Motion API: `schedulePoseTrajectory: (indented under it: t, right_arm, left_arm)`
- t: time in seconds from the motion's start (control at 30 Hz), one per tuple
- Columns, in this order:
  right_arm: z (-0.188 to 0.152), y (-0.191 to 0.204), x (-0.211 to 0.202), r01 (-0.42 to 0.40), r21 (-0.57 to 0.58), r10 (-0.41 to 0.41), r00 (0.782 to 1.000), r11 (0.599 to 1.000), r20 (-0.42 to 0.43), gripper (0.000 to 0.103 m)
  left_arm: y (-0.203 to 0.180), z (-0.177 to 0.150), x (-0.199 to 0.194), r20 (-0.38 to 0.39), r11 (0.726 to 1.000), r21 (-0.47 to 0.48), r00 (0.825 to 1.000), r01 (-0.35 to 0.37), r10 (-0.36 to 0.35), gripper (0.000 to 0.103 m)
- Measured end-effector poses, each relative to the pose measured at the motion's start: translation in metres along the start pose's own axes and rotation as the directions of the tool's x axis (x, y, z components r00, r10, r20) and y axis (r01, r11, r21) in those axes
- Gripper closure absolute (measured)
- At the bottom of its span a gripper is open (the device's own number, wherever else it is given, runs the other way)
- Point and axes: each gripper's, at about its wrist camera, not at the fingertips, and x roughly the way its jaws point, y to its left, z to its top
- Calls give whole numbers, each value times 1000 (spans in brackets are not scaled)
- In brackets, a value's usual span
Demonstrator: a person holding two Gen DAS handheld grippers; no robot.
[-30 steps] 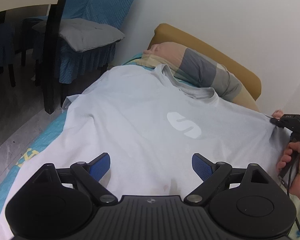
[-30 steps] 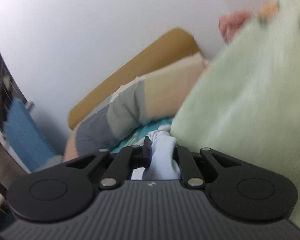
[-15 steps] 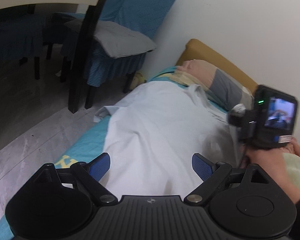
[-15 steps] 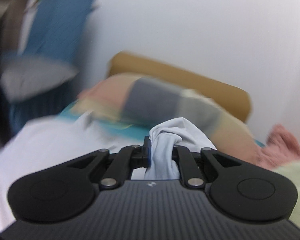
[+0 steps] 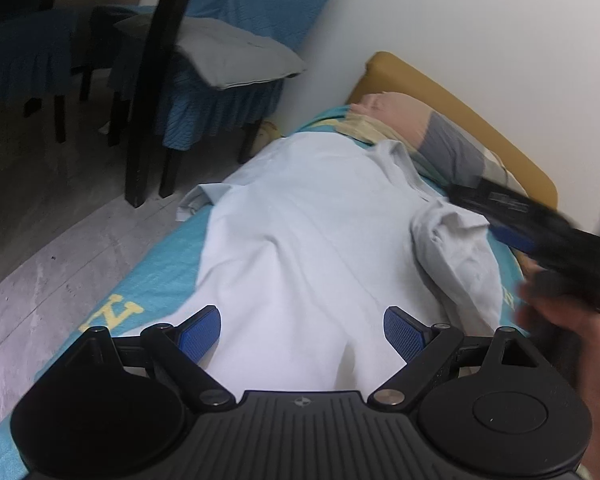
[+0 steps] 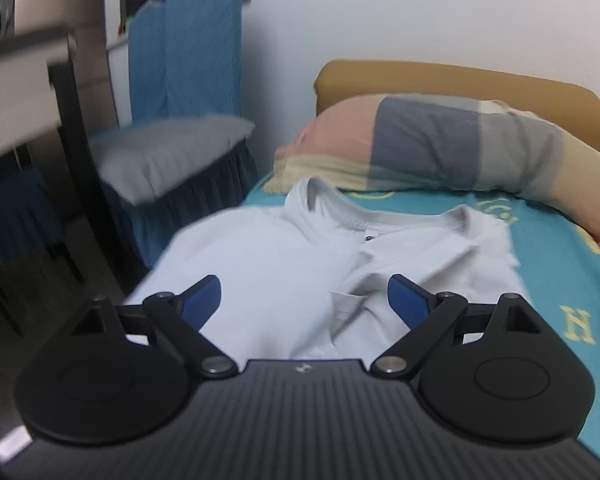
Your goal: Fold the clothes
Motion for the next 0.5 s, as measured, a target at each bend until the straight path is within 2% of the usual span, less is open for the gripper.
schedulePoseTrajectory:
  t: [0.07, 0.3, 0.4, 0.5]
  right_arm:
    - [-2, -7, -32, -1, 30, 1, 1000, 1000, 7, 11]
    - [-36, -37, -189, 17, 173, -21, 1000, 985, 21, 11]
    - [-54, -52, -245, 36, 286, -40, 999, 958, 8, 11]
    - [-73, -69, -289, 13, 384, -31, 999, 923, 41, 11]
  left_arm:
    - [-8, -5, -3, -6, 999, 31, 1000, 13, -12, 13]
    - [-40, -29, -18, -53, 987, 143, 997, 69, -62, 16]
    - [-59, -46, -33, -88, 974, 199, 992, 109, -93, 19]
    - [-77, -66, -48, -147, 955, 242, 980, 170, -137, 21]
